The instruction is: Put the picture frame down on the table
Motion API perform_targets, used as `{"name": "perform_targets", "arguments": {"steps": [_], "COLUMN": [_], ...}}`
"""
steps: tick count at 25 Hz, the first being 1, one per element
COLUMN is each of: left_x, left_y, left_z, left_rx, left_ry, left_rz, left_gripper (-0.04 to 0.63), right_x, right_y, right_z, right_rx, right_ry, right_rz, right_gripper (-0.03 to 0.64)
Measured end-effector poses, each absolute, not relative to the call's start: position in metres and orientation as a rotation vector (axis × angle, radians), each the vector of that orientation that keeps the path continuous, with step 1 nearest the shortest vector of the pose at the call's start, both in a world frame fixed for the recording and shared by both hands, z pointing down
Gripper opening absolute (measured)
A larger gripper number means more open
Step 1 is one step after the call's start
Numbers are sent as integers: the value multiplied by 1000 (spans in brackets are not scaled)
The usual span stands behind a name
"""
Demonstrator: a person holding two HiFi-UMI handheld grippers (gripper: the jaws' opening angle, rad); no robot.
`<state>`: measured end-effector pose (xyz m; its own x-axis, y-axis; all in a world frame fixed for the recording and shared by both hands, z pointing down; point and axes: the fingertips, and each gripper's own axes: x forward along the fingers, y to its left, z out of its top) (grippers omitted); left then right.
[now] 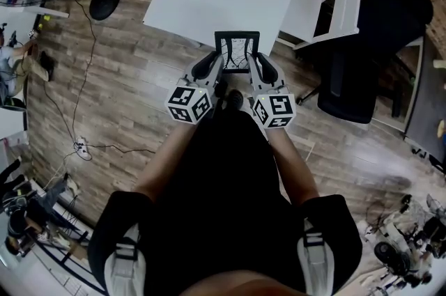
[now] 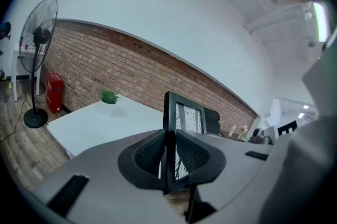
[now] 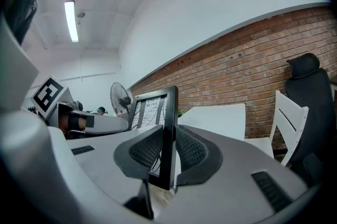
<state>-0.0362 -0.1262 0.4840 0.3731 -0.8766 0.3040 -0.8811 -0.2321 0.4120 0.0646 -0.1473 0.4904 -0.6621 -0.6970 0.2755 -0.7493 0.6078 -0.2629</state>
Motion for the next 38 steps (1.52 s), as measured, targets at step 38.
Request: {"name": "perform_targets", "arguments": {"steps": [38], "left_x": [-64], "left_y": [-227], "left_z": [588], "left_rx": [2077], "left_ry": [-1353], "left_rz": [169], "left_gripper": [75], "right_x": [37], "right_y": [-240], "right_z": [584], "right_rx": [1308], "right_ry": [-2485], "right_rz": [640], "right_gripper": [69]}}
